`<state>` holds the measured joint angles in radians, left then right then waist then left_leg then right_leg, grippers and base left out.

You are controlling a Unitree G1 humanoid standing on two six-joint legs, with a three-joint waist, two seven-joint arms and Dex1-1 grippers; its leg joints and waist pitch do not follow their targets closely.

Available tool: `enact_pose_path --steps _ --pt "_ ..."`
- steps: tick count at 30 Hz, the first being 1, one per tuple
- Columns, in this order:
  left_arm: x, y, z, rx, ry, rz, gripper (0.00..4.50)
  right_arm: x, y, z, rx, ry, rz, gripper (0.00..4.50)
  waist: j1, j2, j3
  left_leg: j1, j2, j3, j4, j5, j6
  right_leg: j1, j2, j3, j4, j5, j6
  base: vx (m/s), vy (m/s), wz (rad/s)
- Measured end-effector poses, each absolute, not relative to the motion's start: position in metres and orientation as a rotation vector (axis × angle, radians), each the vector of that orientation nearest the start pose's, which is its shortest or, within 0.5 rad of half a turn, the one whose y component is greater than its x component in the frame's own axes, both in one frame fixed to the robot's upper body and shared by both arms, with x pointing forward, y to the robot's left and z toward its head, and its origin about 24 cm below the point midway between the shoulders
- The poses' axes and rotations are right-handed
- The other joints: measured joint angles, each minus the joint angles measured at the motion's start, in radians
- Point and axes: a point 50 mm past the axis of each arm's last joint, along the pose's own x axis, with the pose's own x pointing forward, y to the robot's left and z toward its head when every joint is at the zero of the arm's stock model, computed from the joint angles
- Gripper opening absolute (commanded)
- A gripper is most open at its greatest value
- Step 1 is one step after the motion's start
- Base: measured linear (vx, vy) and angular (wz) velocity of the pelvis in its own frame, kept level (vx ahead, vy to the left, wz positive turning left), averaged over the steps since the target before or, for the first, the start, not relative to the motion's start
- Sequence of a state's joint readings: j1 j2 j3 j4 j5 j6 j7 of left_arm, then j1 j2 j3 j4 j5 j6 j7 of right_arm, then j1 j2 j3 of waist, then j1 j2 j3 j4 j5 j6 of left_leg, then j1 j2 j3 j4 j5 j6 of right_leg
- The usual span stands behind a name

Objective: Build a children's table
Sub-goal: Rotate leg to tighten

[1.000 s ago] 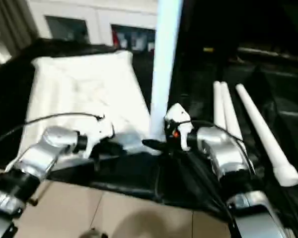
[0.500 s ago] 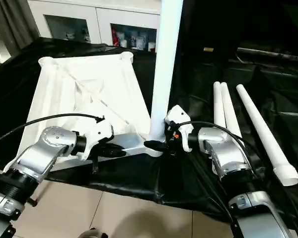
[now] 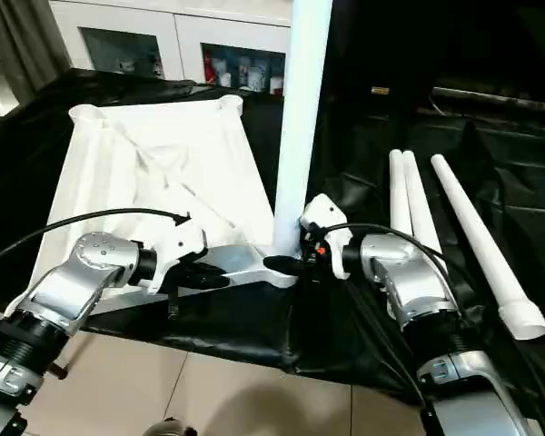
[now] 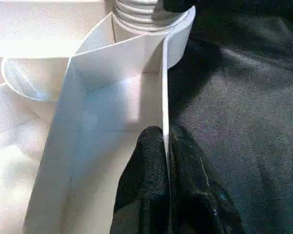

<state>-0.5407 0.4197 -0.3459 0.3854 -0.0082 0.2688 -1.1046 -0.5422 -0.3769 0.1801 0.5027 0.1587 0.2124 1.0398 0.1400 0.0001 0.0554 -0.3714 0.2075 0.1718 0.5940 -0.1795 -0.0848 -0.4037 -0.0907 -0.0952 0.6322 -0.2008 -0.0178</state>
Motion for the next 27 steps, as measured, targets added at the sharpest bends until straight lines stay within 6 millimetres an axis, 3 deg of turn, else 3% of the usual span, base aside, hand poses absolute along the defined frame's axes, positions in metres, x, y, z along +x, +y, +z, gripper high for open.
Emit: enact_pose_path --steps 4,9,14,21,22,27 --pt "0.321 0.121 0.056 0.392 0.472 -1.15 0.0 0.332 -0.138 0.054 -0.085 0.324 0.915 2.68 -0.005 0.0 0.0 0.003 0.0 0.0 0.0 0.0 -0.001 0.002 0.0 0.0 0.001 0.003 -0.001 0.0 0.0 0.0" --pt "0.347 0.092 0.053 0.334 0.493 -0.934 0.0 0.361 -0.122 0.049 0.027 0.318 0.454 2.67 -0.025 0.0 0.0 0.004 -0.001 0.0 0.0 0.001 -0.003 0.003 0.0 0.001 0.0 0.008 0.0 0.0 0.0 0.0" --pt "0.357 0.072 0.053 0.304 0.507 -0.847 0.0 0.374 -0.11 0.051 0.078 0.327 0.215 2.67 -0.021 0.001 0.0 0.003 -0.001 -0.001 0.0 0.002 -0.003 0.003 0.0 0.001 -0.001 0.009 -0.001 0.0 0.0 0.0" --pt "0.36 0.067 0.054 0.326 0.486 -0.842 0.0 0.377 -0.106 0.052 0.069 0.314 0.184 2.67 -0.021 0.001 -0.001 0.001 -0.001 -0.001 0.0 0.002 -0.003 0.003 0.0 0.001 -0.003 0.009 0.0 0.0 0.0 0.0" --pt "0.36 0.067 0.054 0.328 0.484 -0.843 0.0 0.377 -0.106 0.052 0.069 0.313 0.185 3.23 -0.022 0.001 -0.001 0.001 -0.001 -0.001 0.0 0.002 -0.003 0.003 0.0 0.001 -0.003 0.009 0.0 0.0 0.0 0.0" --pt "0.362 0.082 0.056 0.354 0.462 -0.82 0.0 0.373 -0.105 0.046 0.075 0.318 0.264 3.72 -0.038 0.002 0.0 0.001 -0.001 -0.001 0.0 0.002 -0.003 0.001 0.0 0.0 -0.003 0.009 0.0 0.0 0.0 0.0"
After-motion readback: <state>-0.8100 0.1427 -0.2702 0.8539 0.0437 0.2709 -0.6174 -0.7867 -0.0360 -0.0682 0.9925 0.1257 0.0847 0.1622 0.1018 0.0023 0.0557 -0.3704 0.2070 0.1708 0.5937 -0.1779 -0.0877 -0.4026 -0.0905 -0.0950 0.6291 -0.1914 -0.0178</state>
